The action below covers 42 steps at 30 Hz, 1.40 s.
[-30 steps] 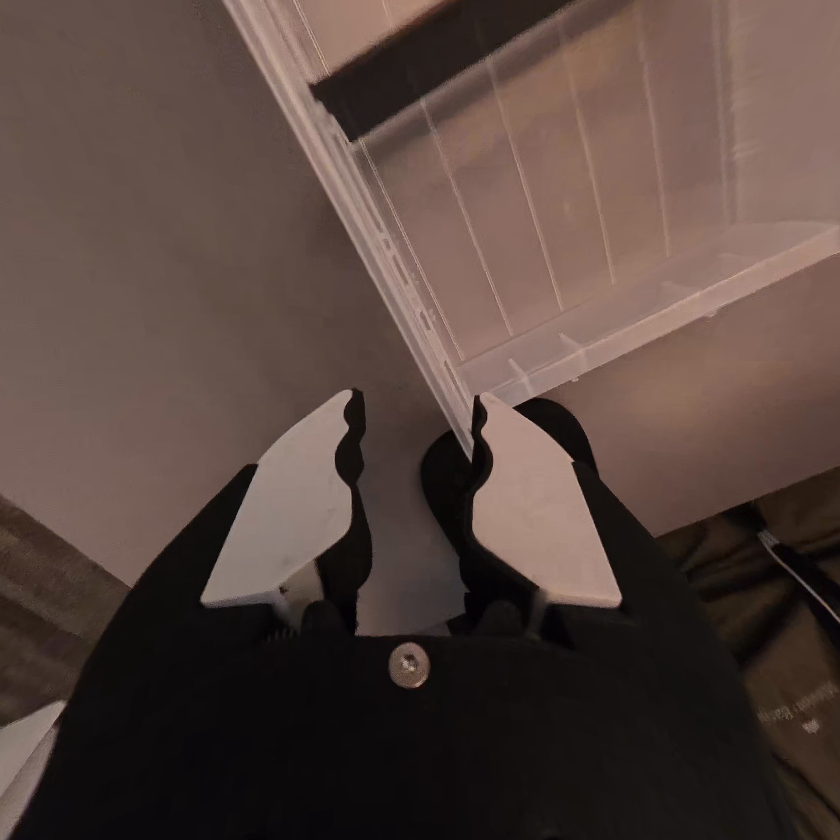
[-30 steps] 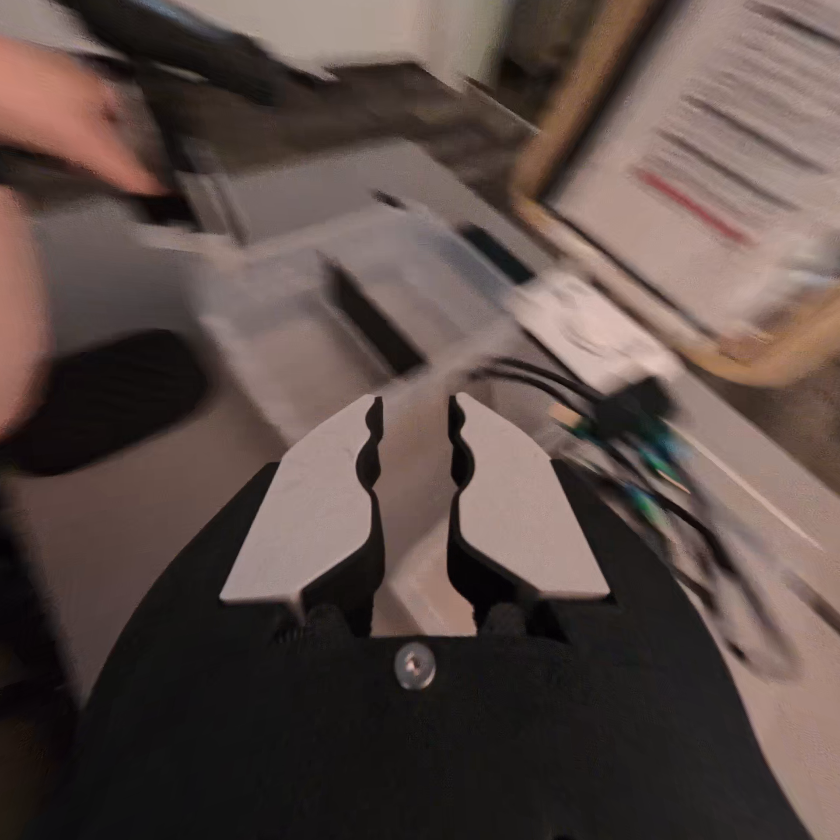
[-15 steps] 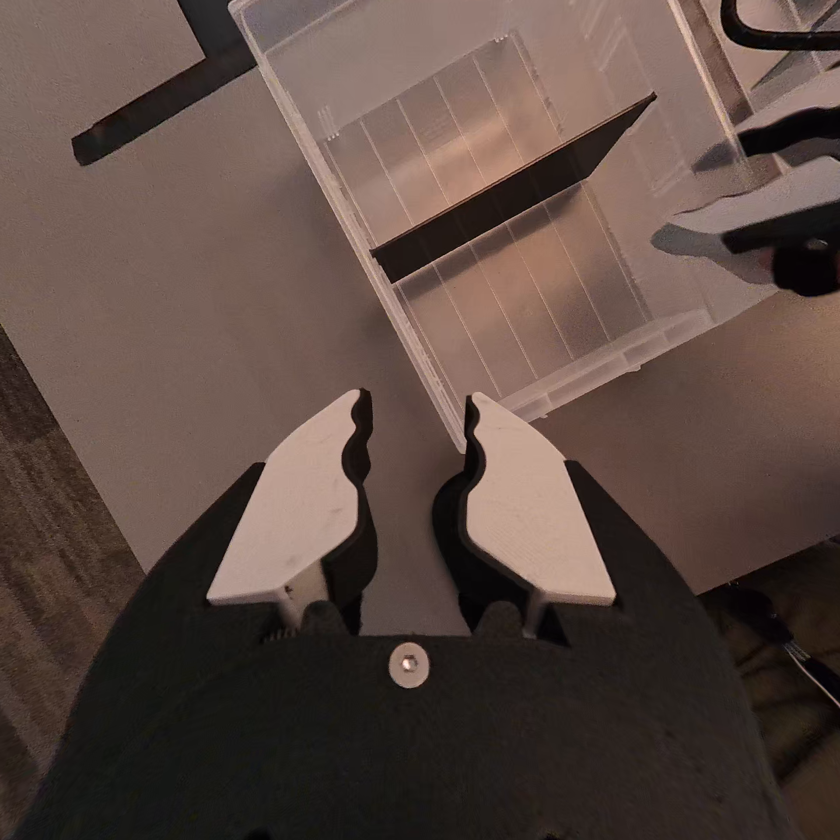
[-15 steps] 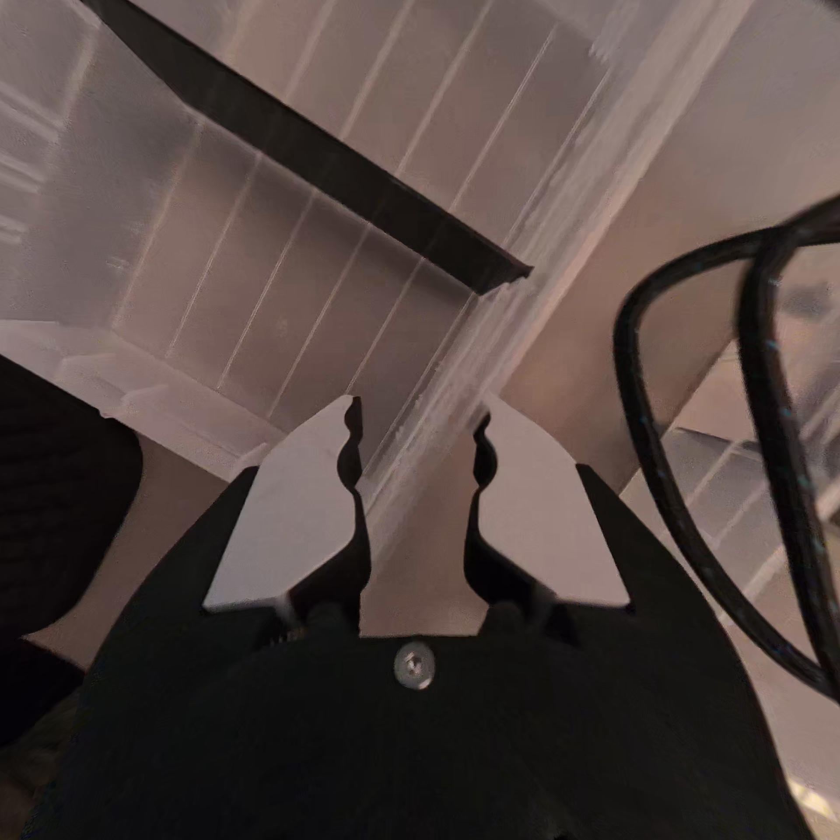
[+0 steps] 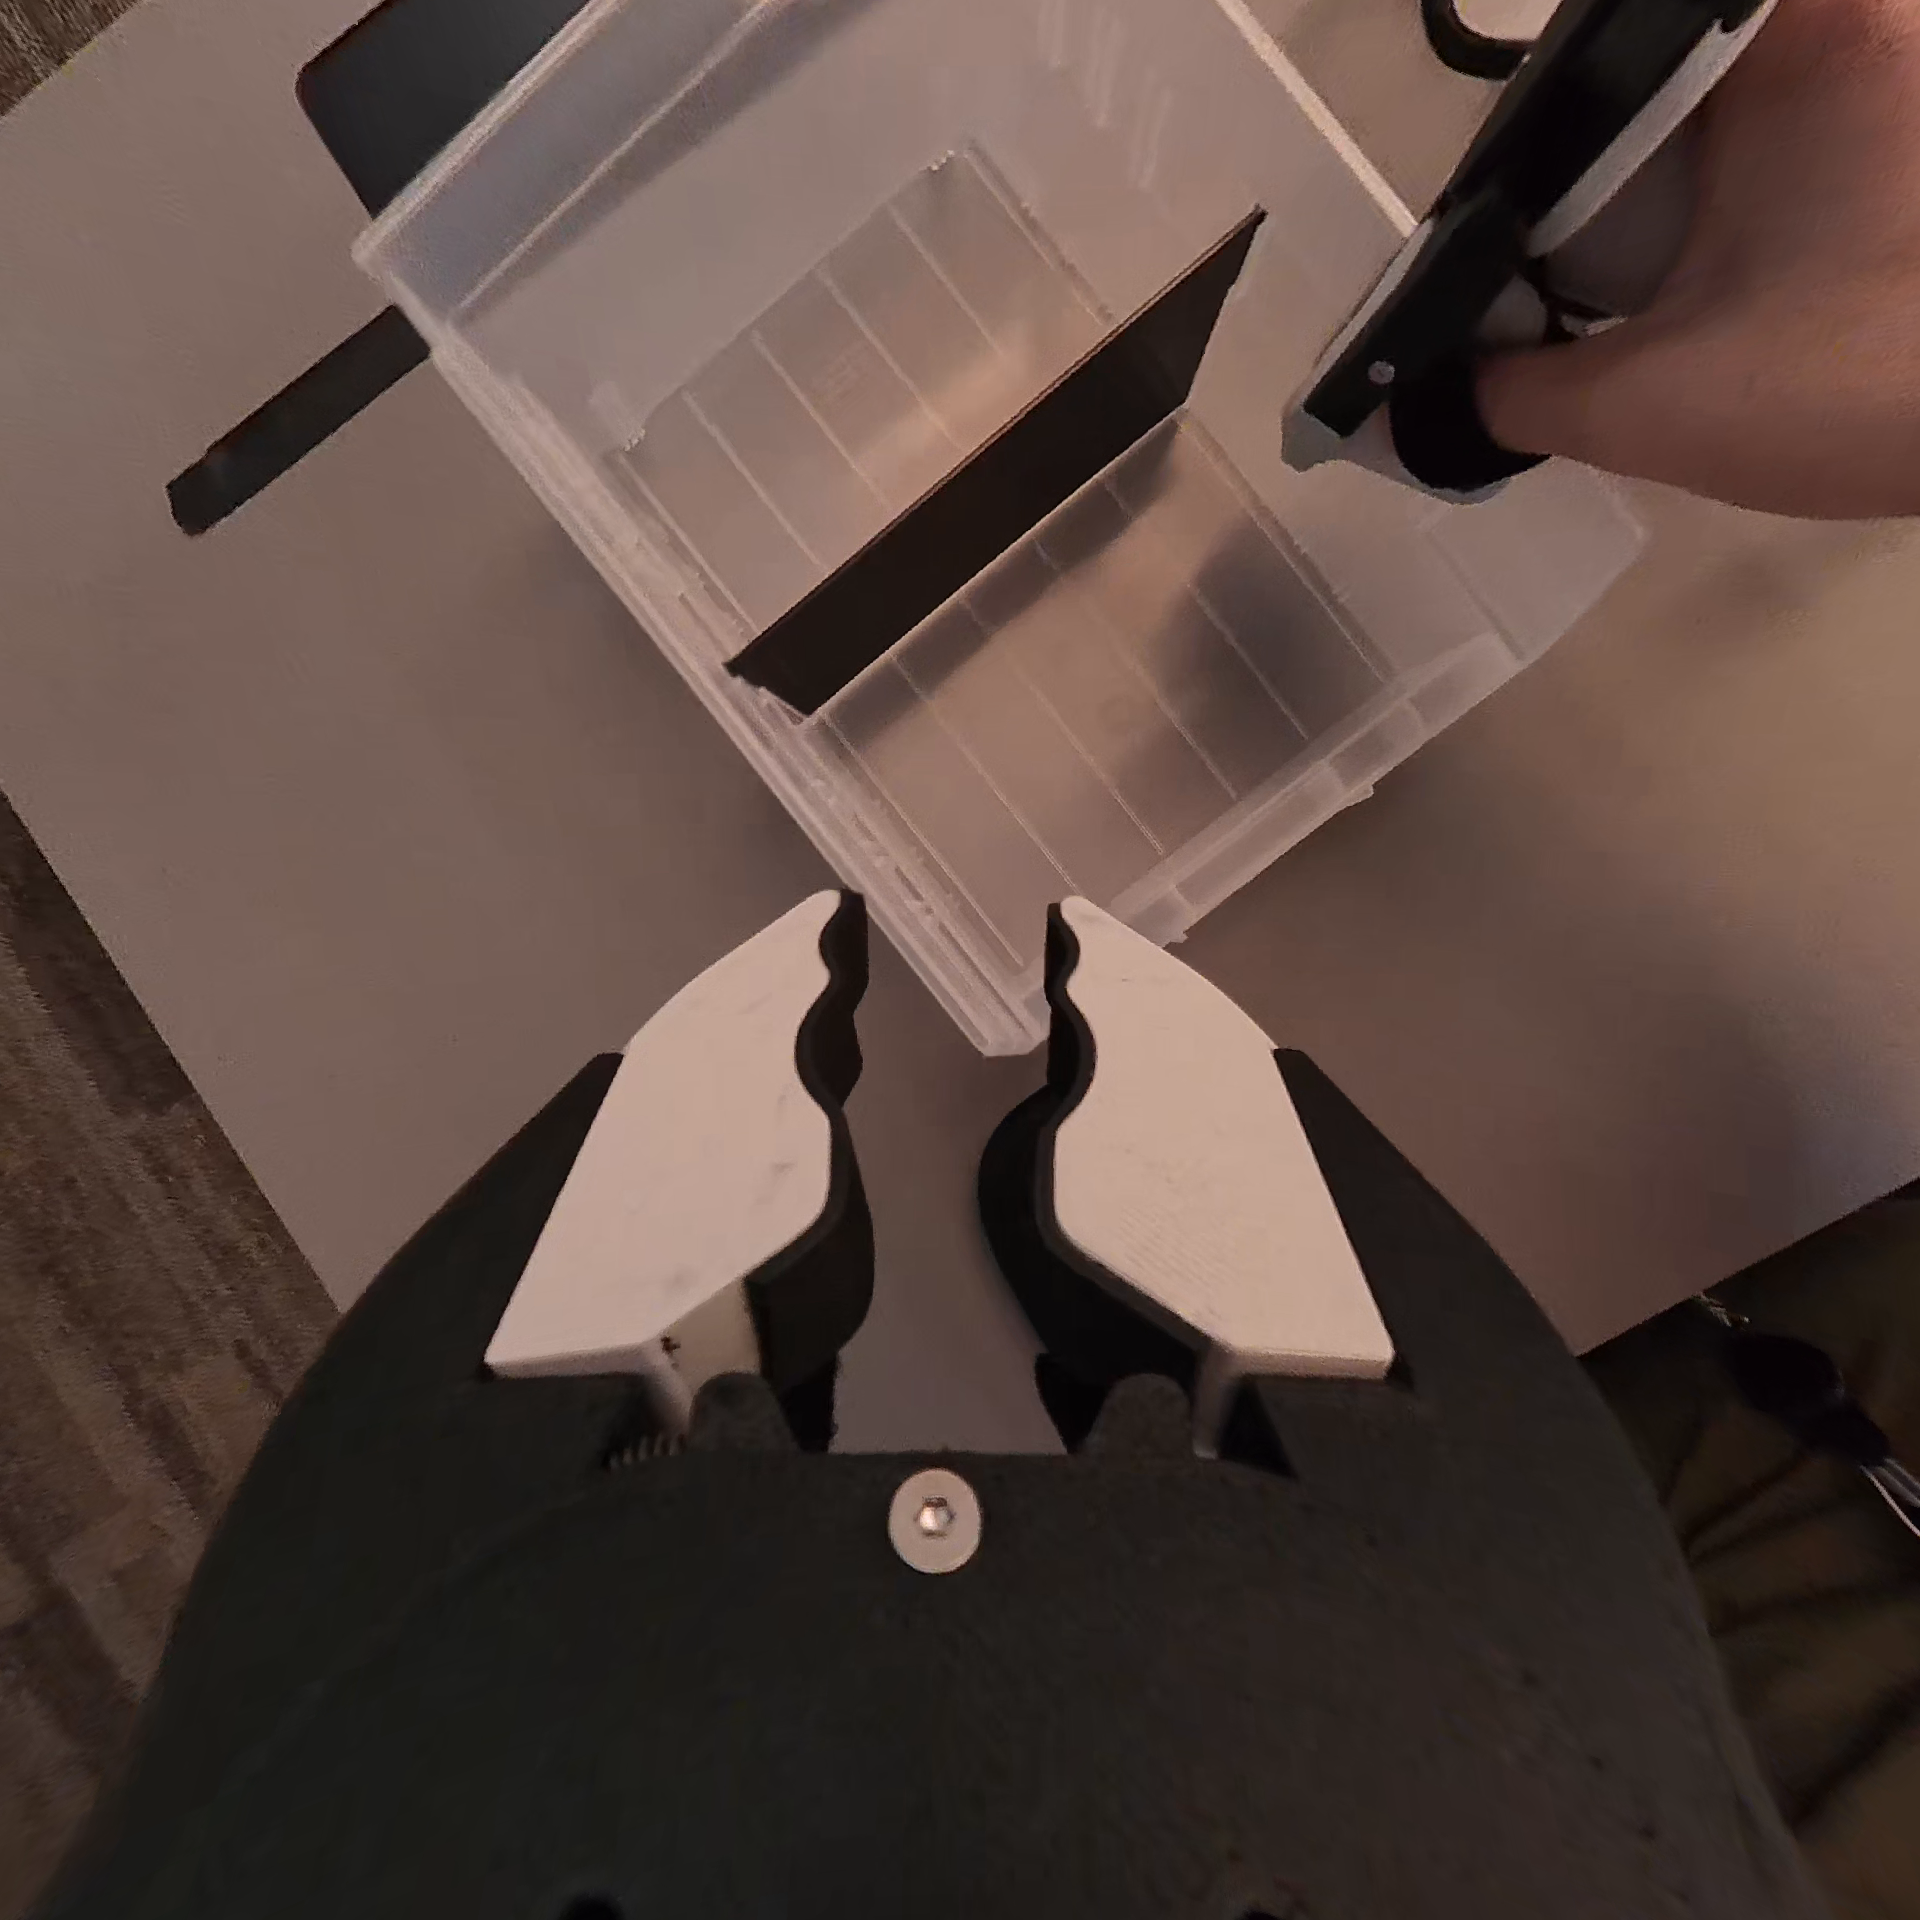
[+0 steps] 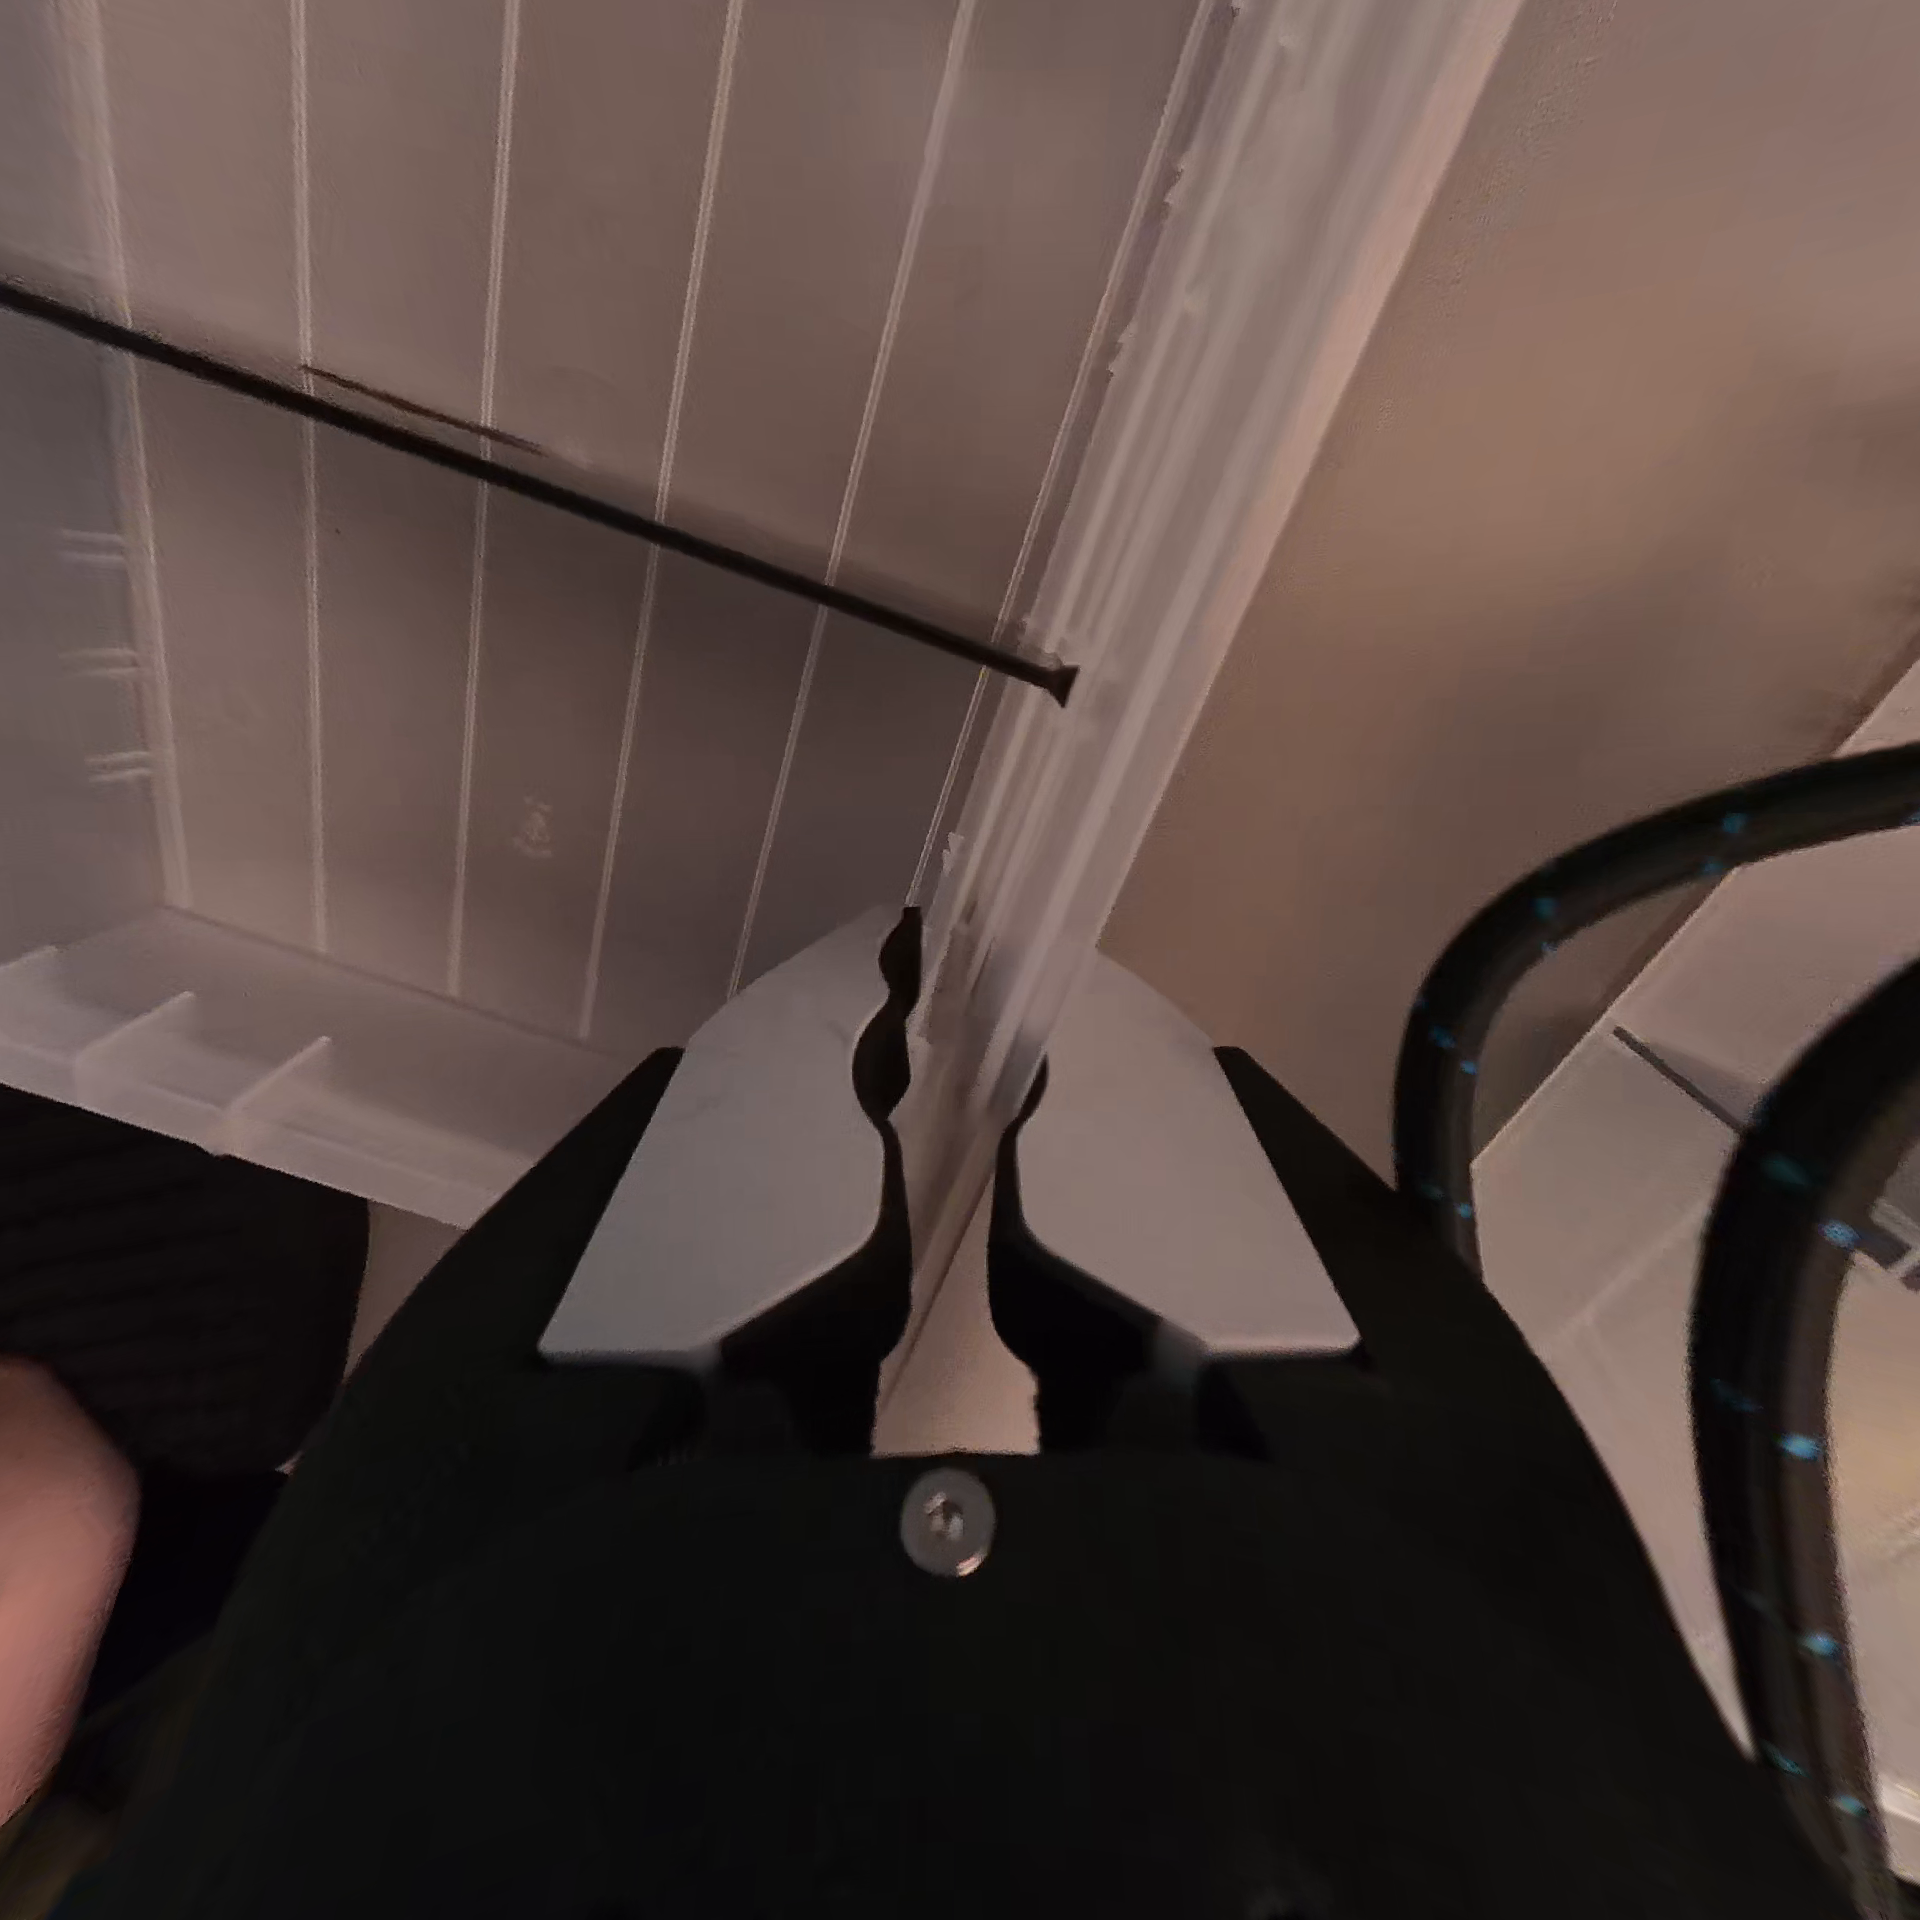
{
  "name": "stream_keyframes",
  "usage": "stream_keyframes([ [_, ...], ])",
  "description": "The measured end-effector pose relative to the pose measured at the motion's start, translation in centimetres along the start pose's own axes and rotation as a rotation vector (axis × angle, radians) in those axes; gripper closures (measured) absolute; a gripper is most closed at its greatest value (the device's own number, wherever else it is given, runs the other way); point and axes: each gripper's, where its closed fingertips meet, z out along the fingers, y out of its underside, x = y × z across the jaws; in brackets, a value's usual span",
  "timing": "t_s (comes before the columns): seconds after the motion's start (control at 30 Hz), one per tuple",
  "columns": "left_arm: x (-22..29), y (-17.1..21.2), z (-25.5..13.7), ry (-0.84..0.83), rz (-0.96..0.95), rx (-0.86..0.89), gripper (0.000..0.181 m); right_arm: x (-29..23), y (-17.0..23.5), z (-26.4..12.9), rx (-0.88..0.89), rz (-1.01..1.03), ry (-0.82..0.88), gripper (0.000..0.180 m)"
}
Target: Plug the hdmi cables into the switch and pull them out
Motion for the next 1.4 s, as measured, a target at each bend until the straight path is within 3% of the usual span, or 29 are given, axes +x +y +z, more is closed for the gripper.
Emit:
stream_keyframes([
  [0.3,0.5,-0.5,-0.3,-0.012,0.028,0.019,0.153,-3.7,-0.4,-0.3,-0.001,-0.048,-0.094,0.173],
  [0.4,0.0,-2.0,-1.2,-0.048,-0.004,0.110,0.155,-4.2,-1.4,-0.5,-0.019,-0.035,-0.187,0.173],
  [0.57,-1.5,-7.4,-7.5,-0.167,-0.139,0.548,0.126,-4.7,-2.9,-3.7,-0.008,-0.085,-0.267,0.174],
  [0.73,0.2,-8.9,-19.3,-0.164,-0.217,1.192,0.130,-4.6,-3.4,-10.9,0.000,-0.186,-0.301,0.173],
  [0.8,2.2,-8.1,-23.5,-0.139,-0.193,1.402,0.122,-3.1,-3.3,-14.9,0.031,-0.193,-0.328,0.173],
  [0.93,7.8,-8.0,-25.8,-0.110,-0.057,1.518,0.113,2.1,-1.2,-23.7,0.126,-0.148,-0.438,0.173],
  [1.07,12.9,-10.8,-21.6,0.138,-0.007,1.408,0.107,11.2,2.2,-30.9,0.303,-0.005,-0.469,0.173],
  [1.17,17.3,-13.7,-13.8,0.243,0.034,1.193,0.098,20.2,6.2,-33.5,0.444,0.158,-0.407,0.174],
  [1.27,22.2,-15.0,-3.5,0.306,0.089,0.894,0.083,29.5,11.3,-33.5,0.558,0.368,-0.308,0.174],
  [1.4,24.7,-15.4,5.7,0.333,0.070,0.715,0.082,39.5,19.0,-30.4,0.615,0.610,-0.127,0.173],
])
